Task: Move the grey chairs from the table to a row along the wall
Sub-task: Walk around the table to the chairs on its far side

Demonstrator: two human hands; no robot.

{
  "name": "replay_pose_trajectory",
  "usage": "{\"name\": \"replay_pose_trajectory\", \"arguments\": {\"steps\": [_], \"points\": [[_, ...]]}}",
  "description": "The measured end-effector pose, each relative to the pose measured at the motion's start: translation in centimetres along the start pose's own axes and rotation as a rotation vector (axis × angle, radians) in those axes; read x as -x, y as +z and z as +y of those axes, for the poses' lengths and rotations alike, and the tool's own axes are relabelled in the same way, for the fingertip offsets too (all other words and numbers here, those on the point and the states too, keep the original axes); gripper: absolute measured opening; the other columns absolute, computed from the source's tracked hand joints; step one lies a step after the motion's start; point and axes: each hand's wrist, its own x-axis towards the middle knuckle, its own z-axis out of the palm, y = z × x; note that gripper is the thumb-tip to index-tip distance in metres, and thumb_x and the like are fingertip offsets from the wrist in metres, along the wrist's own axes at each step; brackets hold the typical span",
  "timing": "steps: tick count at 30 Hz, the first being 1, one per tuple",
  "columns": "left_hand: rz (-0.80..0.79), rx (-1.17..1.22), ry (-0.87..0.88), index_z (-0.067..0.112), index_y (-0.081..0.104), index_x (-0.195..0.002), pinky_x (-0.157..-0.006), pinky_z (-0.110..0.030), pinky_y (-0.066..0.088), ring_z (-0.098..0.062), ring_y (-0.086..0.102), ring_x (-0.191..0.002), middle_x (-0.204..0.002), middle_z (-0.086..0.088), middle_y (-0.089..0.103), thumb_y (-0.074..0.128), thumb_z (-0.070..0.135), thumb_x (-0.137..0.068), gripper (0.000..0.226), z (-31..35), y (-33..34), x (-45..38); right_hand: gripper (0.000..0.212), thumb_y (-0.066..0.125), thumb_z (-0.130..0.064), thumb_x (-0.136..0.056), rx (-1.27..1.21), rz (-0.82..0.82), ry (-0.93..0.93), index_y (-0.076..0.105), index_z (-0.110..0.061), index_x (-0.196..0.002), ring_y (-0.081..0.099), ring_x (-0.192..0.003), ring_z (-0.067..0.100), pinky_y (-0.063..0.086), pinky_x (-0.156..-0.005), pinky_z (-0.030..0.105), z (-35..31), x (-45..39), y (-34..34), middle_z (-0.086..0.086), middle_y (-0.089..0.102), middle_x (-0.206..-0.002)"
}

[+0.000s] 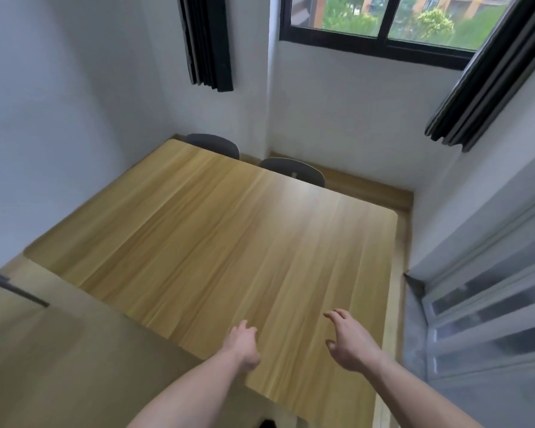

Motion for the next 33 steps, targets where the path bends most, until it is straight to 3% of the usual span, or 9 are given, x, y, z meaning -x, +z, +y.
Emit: {"name": "replay_pose_trajectory", "arguments": {"steps": [11, 20, 28, 33], "points": [[-0.023, 0.161, -0.184, 0.022, 0.031, -0.152, -0.114, -0.04, 0.034, -0.027, 0.023, -0.146, -0.164, -0.001, 0.01, 0.048, 0.01, -0.082, 0.073, 4.0, 1.2, -2.6, 0.063, 0.057, -0.026, -0.093, 0.056, -0.118, -0.114, 0.03, -0.023, -0.15, 0.039, -0.139, 0.022, 0.037, -0.111, 0.032, 4.2, -7.5, -3.4, 0.0, 0.023, -0.159], [0.057, 0.333, -0.392, 0.025, 0.029, -0.152, -0.117, -0.041, 0.029, -0.027, 0.023, -0.147, -0.164, 0.0, 0.012, 0.046, 0.021, -0.08, 0.074, 13.2, -0.1, -7.3, 0.063, 0.056, -0.024, -0.093, 0.177, -0.23, -0.33, 0.031, -0.018, -0.15, 0.042, -0.136, 0.025, 0.039, -0.109, 0.033, 13.5, -15.7, -9.7, 0.005, 0.029, -0.155], [0.183, 0.382, -0.347, 0.028, 0.04, -0.147, -0.116, -0.039, 0.03, -0.026, 0.028, -0.145, -0.162, 0.0, 0.017, 0.055, 0.027, -0.081, 0.068, 25.9, -4.6, -11.1, 0.064, 0.055, -0.017, -0.09, 0.248, -0.235, -0.294, 0.032, -0.013, -0.15, 0.043, -0.135, 0.027, 0.036, -0.109, 0.03, 23.1, -21.5, -18.5, 0.01, 0.034, -0.152], [0.221, 0.397, -0.38, 0.029, 0.04, -0.147, -0.116, -0.034, 0.03, -0.024, 0.029, -0.145, -0.162, 0.002, 0.018, 0.056, 0.028, -0.084, 0.065, 28.0, -6.5, -11.9, 0.064, 0.056, -0.02, -0.092, 0.255, -0.198, -0.367, 0.031, -0.014, -0.151, 0.045, -0.134, 0.025, 0.038, -0.105, 0.029, 24.2, -23.7, -22.8, 0.007, 0.033, -0.154]]}}
